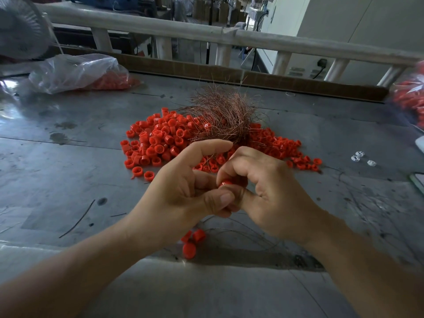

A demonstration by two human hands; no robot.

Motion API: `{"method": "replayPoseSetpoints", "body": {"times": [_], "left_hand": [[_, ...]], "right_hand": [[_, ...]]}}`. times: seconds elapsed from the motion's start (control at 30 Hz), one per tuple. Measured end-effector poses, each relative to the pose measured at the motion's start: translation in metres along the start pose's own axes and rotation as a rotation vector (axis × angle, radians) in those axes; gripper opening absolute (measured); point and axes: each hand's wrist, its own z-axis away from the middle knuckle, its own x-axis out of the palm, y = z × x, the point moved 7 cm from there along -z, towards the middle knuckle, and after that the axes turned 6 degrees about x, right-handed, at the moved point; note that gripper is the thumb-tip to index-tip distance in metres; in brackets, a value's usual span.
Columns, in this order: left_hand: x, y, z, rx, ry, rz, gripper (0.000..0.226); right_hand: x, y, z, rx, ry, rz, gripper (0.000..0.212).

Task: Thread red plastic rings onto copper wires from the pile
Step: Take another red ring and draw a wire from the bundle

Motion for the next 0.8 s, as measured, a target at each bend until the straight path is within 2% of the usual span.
{"method": "replayPoseSetpoints", "body": {"times": [0.23, 0.5, 0.67, 0.73, 0.8], "left_hand": [[-0.001, -0.007, -0.003, -0.117, -0.023, 0.065, 0.052], [-0.017, -0.011, -0.010, -0.154, 0.141, 0.166, 0.036], [-0.026, -0.009, -0.011, -0.129, 0.194, 0.272, 0.026], [-0.027, -0.007, -0.012, -0.115, 0.193, 0.281, 0.024], [-0.029, -0.007, -0.012, -0.118, 0.199, 0.281, 0.022]], "right_hand": [[0.000, 0.010, -0.003, 0.065, -0.027, -0.024, 0.004], [-0.006, 0.022, -0.004, 0.243, -0.080, -0.148, 0.032], [-0.013, 0.025, -0.003, 0.241, -0.059, -0.101, 0.007], [-0.017, 0.026, -0.003, 0.228, -0.028, -0.041, 0.010], [-0.021, 0.026, -0.004, 0.222, 0.002, -0.011, 0.003]]}}
